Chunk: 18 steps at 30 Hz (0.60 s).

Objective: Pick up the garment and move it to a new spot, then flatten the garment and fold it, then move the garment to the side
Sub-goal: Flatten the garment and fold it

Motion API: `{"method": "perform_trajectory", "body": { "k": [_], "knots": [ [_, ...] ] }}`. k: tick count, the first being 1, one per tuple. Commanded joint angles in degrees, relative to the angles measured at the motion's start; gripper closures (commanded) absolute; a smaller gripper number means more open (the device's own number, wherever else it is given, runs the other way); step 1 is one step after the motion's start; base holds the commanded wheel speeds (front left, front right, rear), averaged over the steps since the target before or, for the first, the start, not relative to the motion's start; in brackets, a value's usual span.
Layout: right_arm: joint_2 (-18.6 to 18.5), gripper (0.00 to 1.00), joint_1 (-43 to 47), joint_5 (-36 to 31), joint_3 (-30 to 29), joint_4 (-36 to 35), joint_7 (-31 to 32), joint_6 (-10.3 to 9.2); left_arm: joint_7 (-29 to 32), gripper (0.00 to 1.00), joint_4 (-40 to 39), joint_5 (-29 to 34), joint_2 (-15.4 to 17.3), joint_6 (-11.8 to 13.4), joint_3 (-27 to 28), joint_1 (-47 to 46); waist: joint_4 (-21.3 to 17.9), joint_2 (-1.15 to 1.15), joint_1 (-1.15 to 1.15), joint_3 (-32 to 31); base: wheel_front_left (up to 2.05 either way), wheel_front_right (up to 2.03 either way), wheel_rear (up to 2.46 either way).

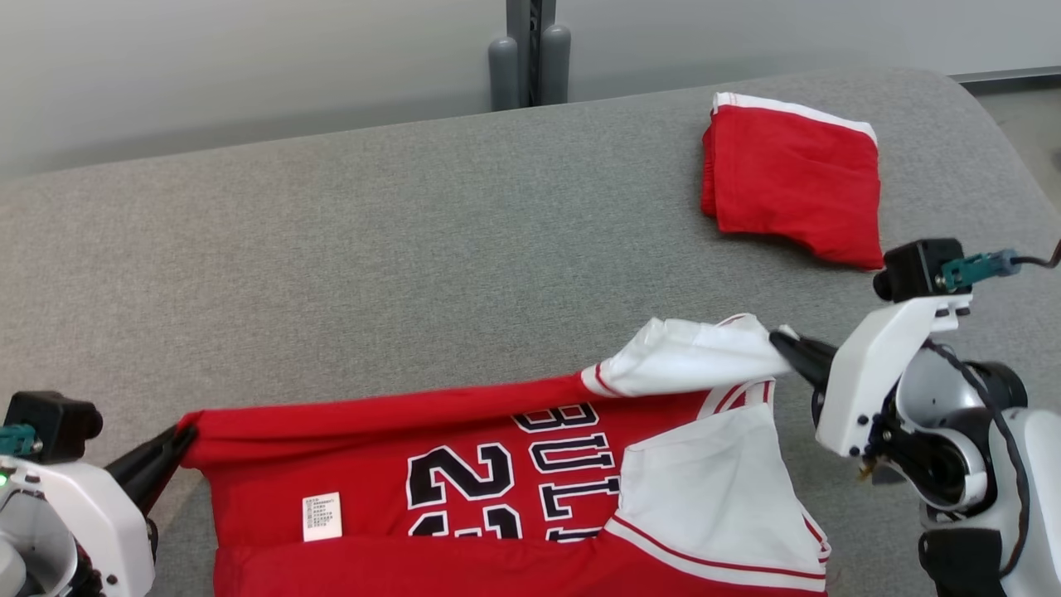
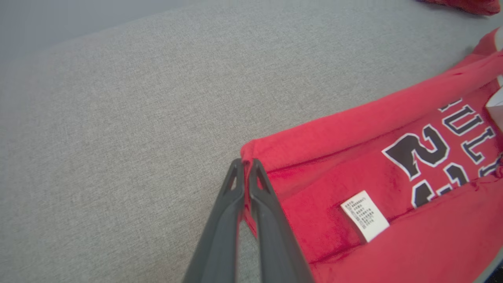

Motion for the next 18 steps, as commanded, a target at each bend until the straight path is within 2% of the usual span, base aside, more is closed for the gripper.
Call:
{"method": "perform_trajectory", "body": {
  "k": [1, 10, 18],
  "knots": [
    [-0.34, 1.0, 0.83, 0.33, -0.37, -0.24, 0.53, 0.01, 0.12, 1.0, 0.2, -0.22, 0.2, -0.1, -0.02, 0.47, -0.2, 0.0, 0.0, -0.14, 0.0, 0.0, 0.0],
    [-0.32, 1.0, 6.38, 1.91, -0.54, -6.15, 7.16, 0.01, 5.61, 1.0, -1.93, -1.3, 2.22, -0.6, -2.4, 1.92, -0.69, 0.0, 0.0, -0.13, 0.0, 0.0, 0.0],
    [-0.33, 1.0, 9.71, 2.04, 0.06, -6.86, 7.02, 0.01, 9.31, 1.0, -4.65, -2.61, 3.4, -0.62, -3.92, 3.23, -0.01, 0.0, 0.0, -0.08, 0.0, 0.0, 0.0]
  ]
}}
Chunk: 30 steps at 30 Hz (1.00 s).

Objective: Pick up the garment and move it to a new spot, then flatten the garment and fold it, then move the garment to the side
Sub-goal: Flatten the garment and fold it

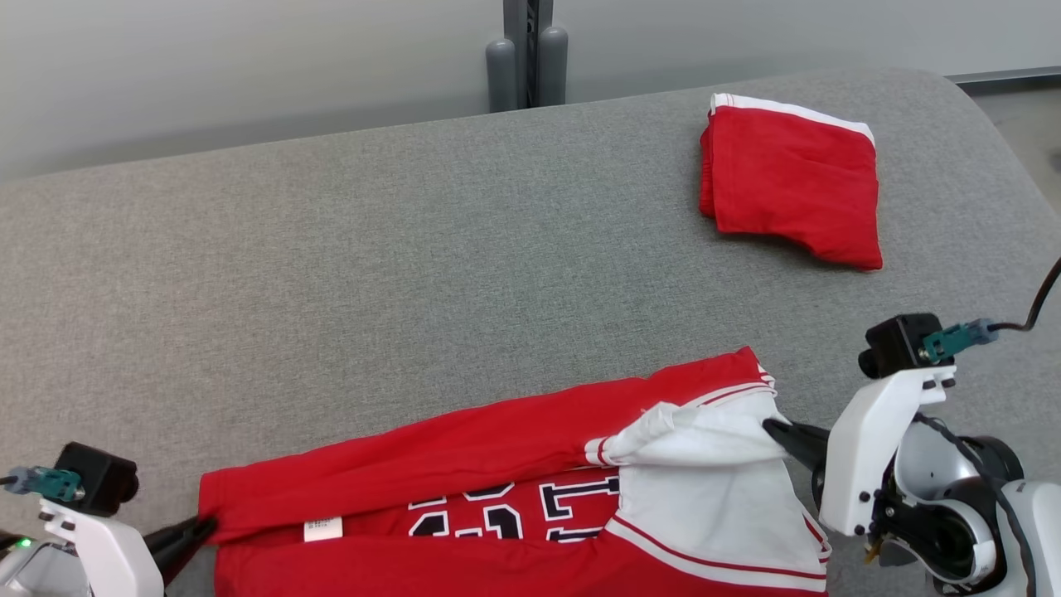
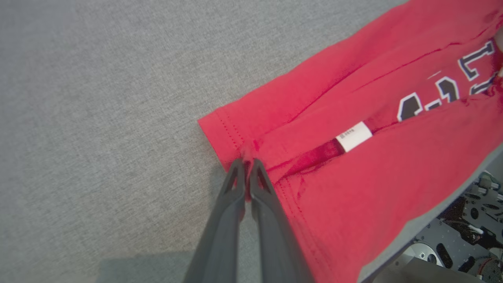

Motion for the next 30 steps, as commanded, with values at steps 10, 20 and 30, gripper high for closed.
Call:
{"method": "perform_trajectory", "body": {
  "k": [10, 20, 30],
  "knots": [
    [-0.31, 0.36, 2.69, -0.48, -0.53, 0.92, 1.49, 0.01, 3.3, 0.0, -1.31, -1.45, -0.02, 0.08, -1.34, 1.31, 1.05, 0.0, 0.0, -0.1, 0.0, 0.0, 0.0],
    [-0.3, 0.0, 5.25, 1.2, -2.63, -1.88, 3.07, 0.01, 1.62, 0.0, -0.82, -2.56, 0.22, 1.33, -0.43, 2.07, 1.24, 0.0, 0.0, -1.43, 0.0, 0.0, 0.0],
    [-0.31, 0.0, 9.03, 4.62, -7.48, -9.03, -1.88, 0.01, -6.53, 0.0, -4.27, -6.85, 4.2, 4.75, 4.3, 5.78, 1.2, 0.0, 0.0, -3.49, 0.0, 0.0, 0.0]
  ]
}}
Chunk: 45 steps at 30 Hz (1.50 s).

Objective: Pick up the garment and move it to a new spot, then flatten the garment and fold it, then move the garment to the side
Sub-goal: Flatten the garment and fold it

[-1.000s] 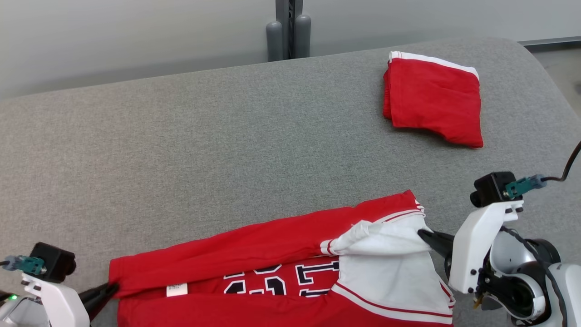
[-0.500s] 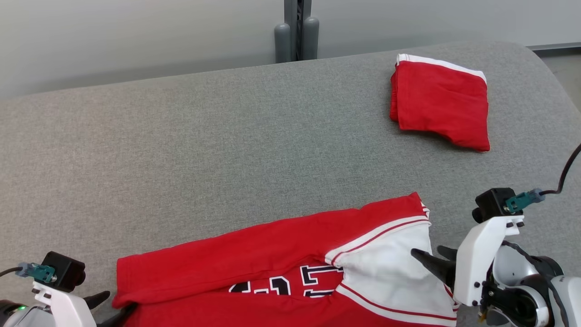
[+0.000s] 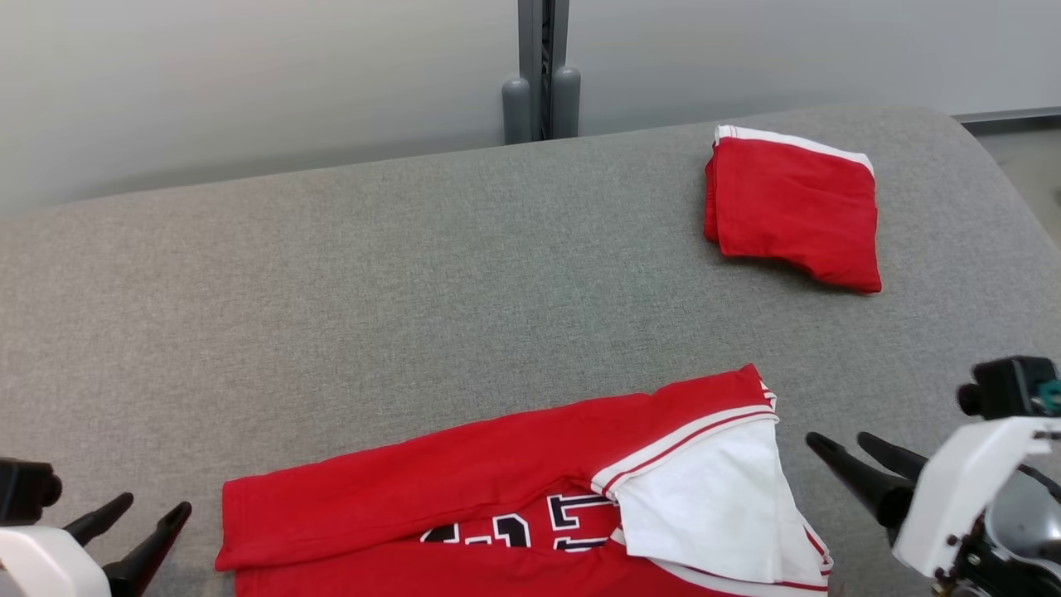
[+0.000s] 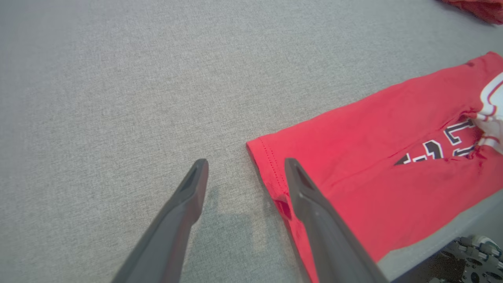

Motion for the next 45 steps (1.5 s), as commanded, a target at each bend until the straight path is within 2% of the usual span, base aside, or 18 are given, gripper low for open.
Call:
{"method": "perform_trajectory", "body": {
  "k": [1, 5, 10, 15, 19, 25, 32, 38, 45],
  "knots": [
    [-0.3, 0.0, 1.11, 0.75, -0.8, -0.63, -0.75, 0.01, -1.02, 0.0, -0.65, -0.68, 0.68, 0.71, 0.77, 1.19, 0.13, 0.0, 0.0, -0.47, 0.0, 0.0, 0.0],
    [-0.34, 0.0, 3.21, 2.05, -3.72, -2.79, -4.05, 0.01, -4.92, 0.0, -3.61, -3.2, 3.4, 3.06, 2.82, 3.75, 0.42, 0.0, 0.0, -1.2, 0.0, 0.0, 0.0],
    [-0.28, 0.0, 3.62, 1.35, -6.16, -2.56, -13.58, 0.01, -10.94, 0.0, -6.52, -4.62, 5.1, 6.39, 5.54, 5.99, 0.8, 0.0, 0.0, -1.75, 0.0, 0.0, 0.0],
    [-0.3, 0.0, 5.38, 1.15, -4.57, 2.42, -25.65, 0.01, -15.38, 0.0, -7.09, -2.99, 1.1, 9.03, 10.79, 7.61, 1.51, 0.0, 0.0, -1.63, 0.0, 0.0, 0.0],
    [-0.37, 0.0, 6.81, 0.93, -1.58, 8.22, -34.63, 0.02, -15.61, 0.0, -6.03, 1.71, -5.09, 9.75, 18.9, 10.09, 2.13, 0.0, 0.0, -1.44, 0.0, 0.0, 0.0],
    [-0.35, 0.0, 5.14, -0.04, 3.68, 18.42, -43.11, 0.02, -15.64, 0.0, -4.05, 9.35, -12.94, 7.65, 28.91, 16.56, 2.38, 0.0, 0.0, -1.18, 0.0, 0.0, 0.0],
    [-0.39, 0.0, -0.02, -1.26, 7.88, 30.76, -48.08, 0.02, -15.64, 0.0, -2.57, 15.84, -18.63, 4.46, 35.02, 19.54, 2.9, 0.0, 0.0, -0.87, 0.0, 0.0, 0.0],
    [-0.38, 0.0, -3.4, -1.93, 9.76, 38.53, -50.96, 0.02, -15.65, 0.0, -0.72, 18.87, -21.57, 2.21, 37.18, 19.98, 3.66, 0.0, 0.0, -0.8, 0.0, 0.0, 0.0],
    [-0.02, 0.0, -6.23, 1.18, 13.75, 49.34, -52.57, 0.0, -15.65, 0.0, 2.46, 20.77, -24.35, -0.5, 38.3, 19.75, 4.62, 0.0, 0.0, -0.8, 0.0, 0.0, 0.0]
  ]
}}
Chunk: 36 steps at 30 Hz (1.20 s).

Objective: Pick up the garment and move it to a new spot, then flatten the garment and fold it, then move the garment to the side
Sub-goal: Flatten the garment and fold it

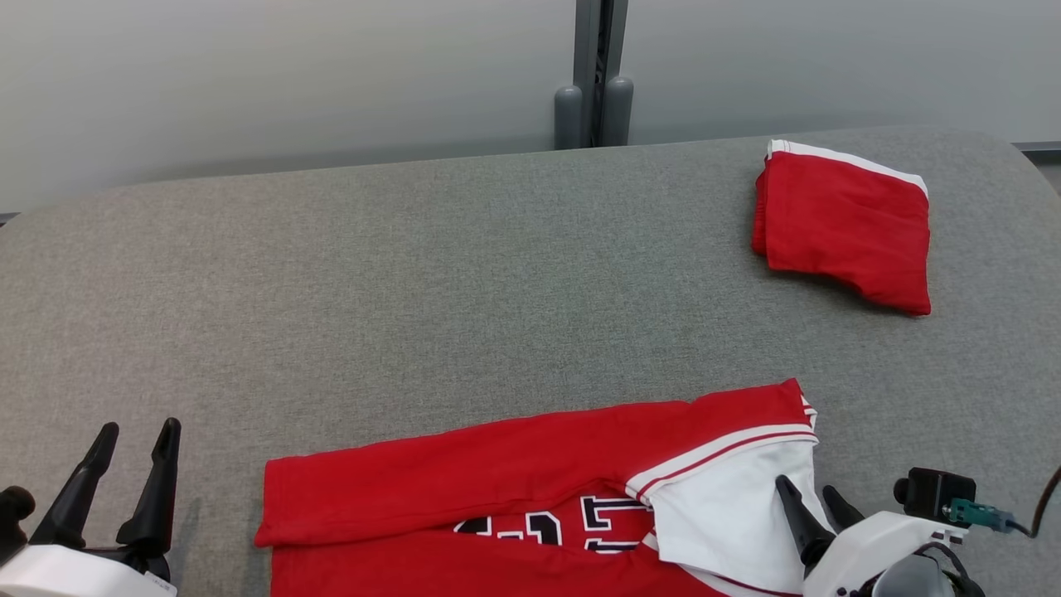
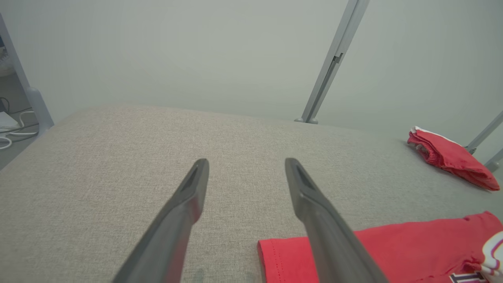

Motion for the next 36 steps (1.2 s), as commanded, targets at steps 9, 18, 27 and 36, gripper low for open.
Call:
{"method": "perform_trajectory", "body": {
  "k": [9, 18, 27, 36],
  "knots": [
    [1.02, 0.94, -2.51, 5.98, 8.19, 5.06, -1.03, 0.17, -0.2, 0.0, 1.49, 1.03, -0.99, -1.45, 0.43, -0.75, 0.07, 0.0, 0.0, -0.24, 0.0, 0.0, 0.0],
    [0.38, 1.0, -6.61, 6.03, 8.93, 6.37, -4.58, 0.05, -0.2, 0.0, 2.12, 1.53, -1.68, -1.57, 0.72, -0.81, -0.19, 0.0, 0.0, -0.65, 0.0, 0.0, 0.0],
    [-3.05, 1.0, -8.68, 2.08, 3.16, 4.52, -3.34, 0.04, -0.2, 0.0, 1.72, 2.0, -2.04, -2.01, 1.54, 0.2, -0.97, 0.0, 0.0, -0.71, 0.0, 0.0, 0.0],
    [-7.24, 1.0, -8.29, -2.09, -4.36, -0.85, 0.38, 0.04, -0.2, 0.0, 1.42, 2.42, -2.44, -2.13, 1.02, 0.47, -1.64, 0.0, 0.0, -0.62, 0.0, 0.0, 0.0]
  ]
}}
